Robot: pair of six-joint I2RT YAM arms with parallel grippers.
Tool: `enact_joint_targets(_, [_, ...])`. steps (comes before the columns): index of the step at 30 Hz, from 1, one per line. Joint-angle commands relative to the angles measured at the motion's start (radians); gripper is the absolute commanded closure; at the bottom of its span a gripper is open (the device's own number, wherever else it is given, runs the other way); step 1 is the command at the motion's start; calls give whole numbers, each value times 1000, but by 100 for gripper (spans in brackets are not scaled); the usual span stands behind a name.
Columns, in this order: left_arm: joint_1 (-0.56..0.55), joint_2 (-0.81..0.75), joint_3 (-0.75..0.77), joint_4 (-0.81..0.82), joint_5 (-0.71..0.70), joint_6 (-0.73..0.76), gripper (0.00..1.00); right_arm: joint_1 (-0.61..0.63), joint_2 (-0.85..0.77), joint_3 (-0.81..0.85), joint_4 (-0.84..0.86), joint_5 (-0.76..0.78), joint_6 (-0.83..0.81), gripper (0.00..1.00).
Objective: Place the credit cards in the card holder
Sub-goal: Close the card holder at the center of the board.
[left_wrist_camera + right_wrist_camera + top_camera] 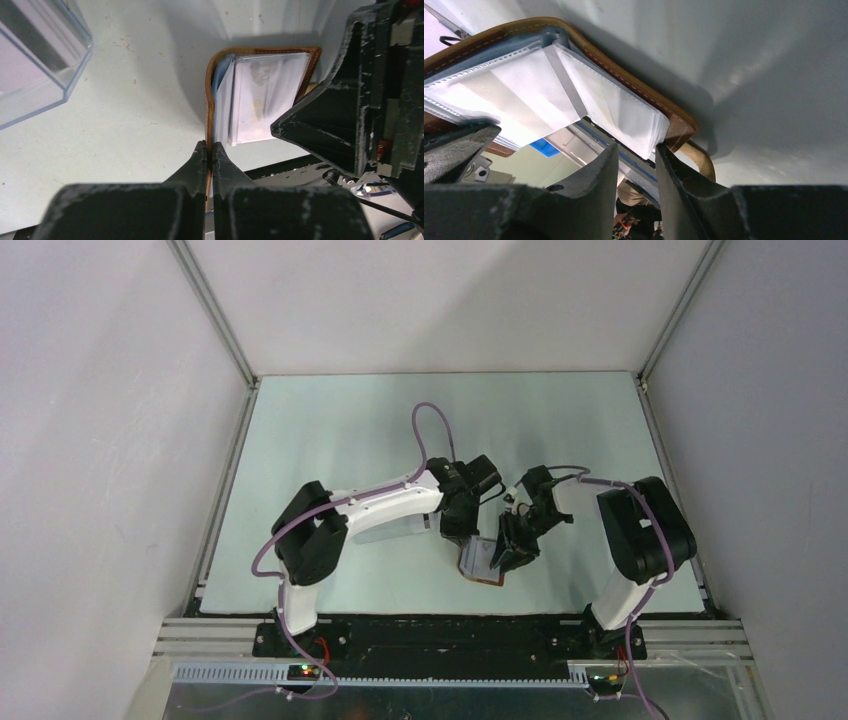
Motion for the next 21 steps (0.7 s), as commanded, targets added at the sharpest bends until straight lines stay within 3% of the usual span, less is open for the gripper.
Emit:
enact_joint_targets(1, [-9,-10,55,-114,-65,4,100,68,36,29,98,17,33,62])
enact_joint_targets(7, [-4,10,86,-248,-155,29,100,119,18,45,138,-12,77,59])
enact_joint_targets(21, [5,39,168,-414,-270,59,100,91,-51,45,94,60,60,54])
